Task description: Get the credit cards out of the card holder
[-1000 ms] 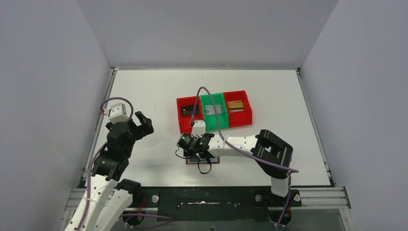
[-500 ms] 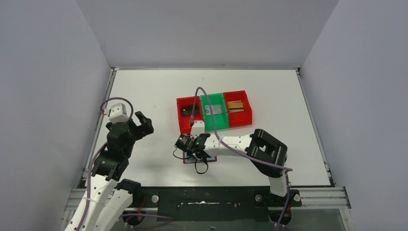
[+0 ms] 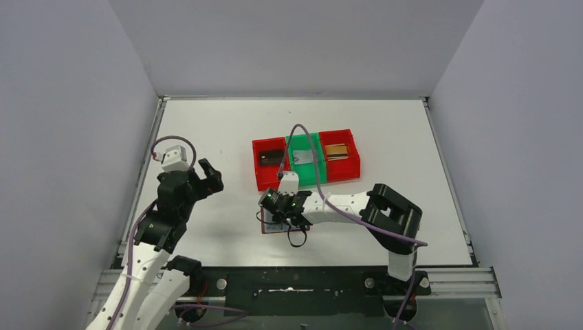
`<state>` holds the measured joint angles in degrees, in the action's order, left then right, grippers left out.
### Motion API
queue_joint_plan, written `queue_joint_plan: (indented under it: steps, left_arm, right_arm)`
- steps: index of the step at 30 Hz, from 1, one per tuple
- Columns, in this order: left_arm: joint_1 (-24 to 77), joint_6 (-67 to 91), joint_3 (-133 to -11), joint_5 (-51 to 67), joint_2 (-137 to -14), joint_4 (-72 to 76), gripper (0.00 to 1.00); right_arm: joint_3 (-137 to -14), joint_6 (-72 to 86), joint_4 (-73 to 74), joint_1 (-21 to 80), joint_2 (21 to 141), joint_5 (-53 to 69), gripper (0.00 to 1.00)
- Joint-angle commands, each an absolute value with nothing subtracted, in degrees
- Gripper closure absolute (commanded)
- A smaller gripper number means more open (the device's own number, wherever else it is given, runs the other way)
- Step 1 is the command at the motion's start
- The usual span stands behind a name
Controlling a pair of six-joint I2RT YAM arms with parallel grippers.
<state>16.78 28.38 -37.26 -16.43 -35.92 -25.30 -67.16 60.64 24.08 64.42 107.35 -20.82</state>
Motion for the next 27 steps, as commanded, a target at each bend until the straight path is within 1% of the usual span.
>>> queue_joint_plan:
  steps: [1, 4, 6, 13, 18, 22, 27]
  left_arm:
    - [16.59, 28.31, -37.88, -12.3, -37.23, -23.05, 0.04]
    - [16.54, 30.01, -37.88, -8.49, -38.23, -23.63, 0.04]
    - [16.61, 32.55, -36.23, -3.56, -38.31, -22.63, 0.05]
    - [16.57, 41.89, -28.81, 10.49, -39.54, -15.31, 0.14]
    - [16.58, 45.39, -24.89, 16.79, -41.9, -10.88, 0.17]
    - [16.66, 48.79, -21.36, 23.07, -43.63, -3.22, 0.2]
    - [17.68, 50.36, -19.6, 29.19, -48.09, 3.15, 0.28]
  right_arm:
    - [-59.92, 59.07, 13.64, 62.27, 101.78, -14.94, 1.0]
    - [-54.39, 57.6, 2.35, 60.16, 98.15, -6.66, 1.0]
    - [-51.93, 57.67, -2.82, 58.96, 96.69, -3.12, 1.0]
    - [-44.83, 58.92, -15.07, 56.76, 92.53, 2.67, 1.0]
    - [-38.91, 61.96, -23.63, 54.79, 91.12, 5.73, 1.0]
    - [-36.68, 63.39, -27.06, 53.68, 90.8, 7.04, 1.0]
    - [-35.89, 63.74, -27.43, 53.04, 91.17, 7.31, 1.0]
